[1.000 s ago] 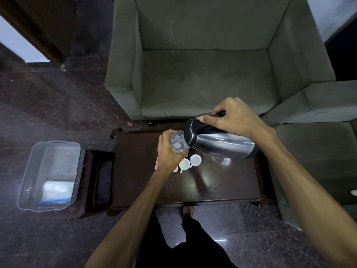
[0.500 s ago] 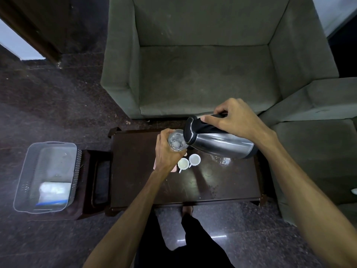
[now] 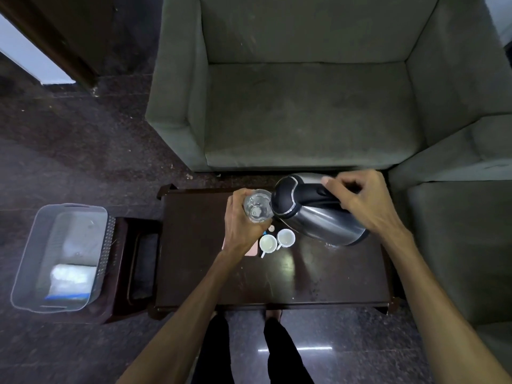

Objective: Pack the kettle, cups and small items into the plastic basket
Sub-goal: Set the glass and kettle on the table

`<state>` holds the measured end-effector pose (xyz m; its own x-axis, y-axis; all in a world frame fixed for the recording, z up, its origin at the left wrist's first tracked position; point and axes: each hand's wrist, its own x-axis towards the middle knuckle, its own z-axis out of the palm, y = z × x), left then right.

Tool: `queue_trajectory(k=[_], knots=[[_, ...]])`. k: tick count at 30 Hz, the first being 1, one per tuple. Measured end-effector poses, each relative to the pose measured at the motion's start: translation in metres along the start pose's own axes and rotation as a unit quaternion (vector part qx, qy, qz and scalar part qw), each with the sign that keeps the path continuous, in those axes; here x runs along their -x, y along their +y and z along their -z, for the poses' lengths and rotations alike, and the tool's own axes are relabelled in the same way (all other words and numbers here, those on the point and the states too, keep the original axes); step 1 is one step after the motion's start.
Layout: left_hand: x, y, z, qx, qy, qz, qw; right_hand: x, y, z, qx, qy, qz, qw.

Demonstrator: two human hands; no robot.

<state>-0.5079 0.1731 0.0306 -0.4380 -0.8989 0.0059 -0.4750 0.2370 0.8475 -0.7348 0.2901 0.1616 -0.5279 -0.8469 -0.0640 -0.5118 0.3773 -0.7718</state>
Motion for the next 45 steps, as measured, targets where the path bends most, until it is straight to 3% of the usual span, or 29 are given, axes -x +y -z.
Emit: queue_trajectory(k=[4,10,17,24,34,45], knots=[[-0.009,-0.030,-0.017,-0.006,0.011,-0.014,1.000,0.007,0.045,-0.028,-0.107,0.091,-0.028,0.990],[-0.026,-0.091,-0.041,-0.022,0.030,-0.002,0.999,0.023,0.106,-0.076,-0.243,0.197,-0.085,0.946],[-0.046,-0.151,-0.070,-0.034,0.052,0.035,0.997,0.038,0.166,-0.107,-0.251,0.311,-0.109,0.910],[-0.061,-0.192,-0.119,-0.046,0.020,0.032,0.998,0.040,0.193,-0.116,-0.286,0.392,-0.123,0.866],[-0.063,-0.220,-0.154,-0.094,-0.010,0.045,0.994,0.036,0.203,-0.124,-0.321,0.390,-0.112,0.856],[-0.061,-0.225,-0.151,-0.111,-0.027,0.058,0.992,0.014,0.183,-0.150,-0.311,0.333,-0.075,0.887]])
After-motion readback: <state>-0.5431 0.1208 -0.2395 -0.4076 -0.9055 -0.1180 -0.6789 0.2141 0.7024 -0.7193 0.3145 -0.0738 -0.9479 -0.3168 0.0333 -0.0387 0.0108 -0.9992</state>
